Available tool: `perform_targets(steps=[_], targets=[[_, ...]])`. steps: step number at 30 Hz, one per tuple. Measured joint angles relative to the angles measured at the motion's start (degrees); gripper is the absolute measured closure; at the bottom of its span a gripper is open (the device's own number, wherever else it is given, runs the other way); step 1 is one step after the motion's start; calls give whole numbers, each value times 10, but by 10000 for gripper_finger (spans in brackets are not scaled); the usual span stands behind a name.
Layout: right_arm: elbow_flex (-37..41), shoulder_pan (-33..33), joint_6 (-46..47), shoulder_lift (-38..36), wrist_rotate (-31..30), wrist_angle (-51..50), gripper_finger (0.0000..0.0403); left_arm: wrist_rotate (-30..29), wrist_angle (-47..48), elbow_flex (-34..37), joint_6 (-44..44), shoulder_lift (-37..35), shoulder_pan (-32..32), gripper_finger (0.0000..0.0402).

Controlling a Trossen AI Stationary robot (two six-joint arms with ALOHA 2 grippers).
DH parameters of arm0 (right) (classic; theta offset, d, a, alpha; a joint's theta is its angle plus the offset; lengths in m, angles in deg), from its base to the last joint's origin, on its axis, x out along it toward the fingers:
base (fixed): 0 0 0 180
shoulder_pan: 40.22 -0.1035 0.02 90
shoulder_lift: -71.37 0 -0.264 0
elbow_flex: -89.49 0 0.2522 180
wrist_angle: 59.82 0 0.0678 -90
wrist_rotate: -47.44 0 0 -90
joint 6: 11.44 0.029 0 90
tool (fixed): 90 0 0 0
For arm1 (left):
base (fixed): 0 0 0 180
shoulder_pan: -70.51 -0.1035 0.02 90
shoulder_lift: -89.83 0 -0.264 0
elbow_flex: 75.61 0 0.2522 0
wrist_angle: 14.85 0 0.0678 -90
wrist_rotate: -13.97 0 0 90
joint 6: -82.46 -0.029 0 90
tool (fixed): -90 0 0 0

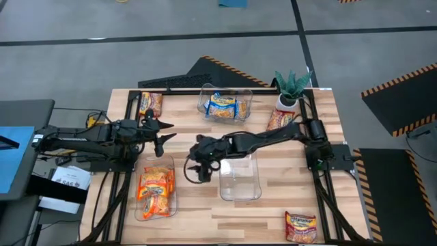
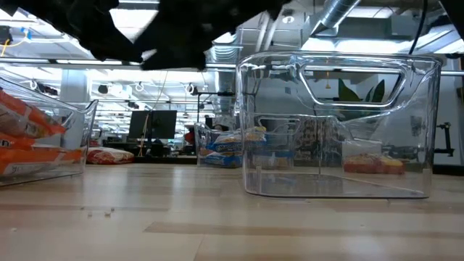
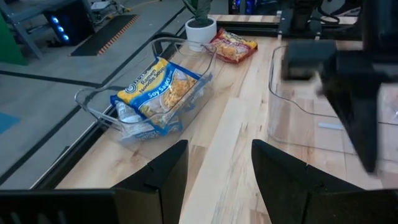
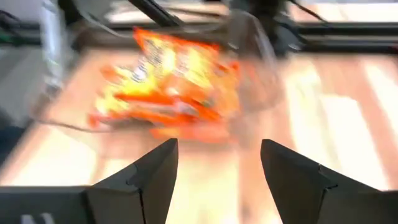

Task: Sort Maruchan noodles
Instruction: Put the top left red noodle pack into the bottom right transparent bin

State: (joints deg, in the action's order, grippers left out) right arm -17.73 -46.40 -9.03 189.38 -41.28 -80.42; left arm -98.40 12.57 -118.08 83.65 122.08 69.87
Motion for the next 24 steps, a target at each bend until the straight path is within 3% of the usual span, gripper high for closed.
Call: perform_targets(steps=[4, 10, 14, 18, 24], targets=[[50, -12, -29, -42, -76, -35, 149, 7, 6, 0, 7, 0, 0, 235], [222, -18, 5, -153, -177, 13, 149, 6, 11, 0, 8, 0, 0, 235], [345, -17, 35, -256, -231, 117, 149, 6, 5, 0, 8, 0, 0, 235], [459, -20, 32, -355, -238, 290, 149, 4, -7, 0, 2, 4, 0, 235], [588, -14, 32, -421, -239, 471, 149, 0, -10, 0, -5, 23, 0, 235]])
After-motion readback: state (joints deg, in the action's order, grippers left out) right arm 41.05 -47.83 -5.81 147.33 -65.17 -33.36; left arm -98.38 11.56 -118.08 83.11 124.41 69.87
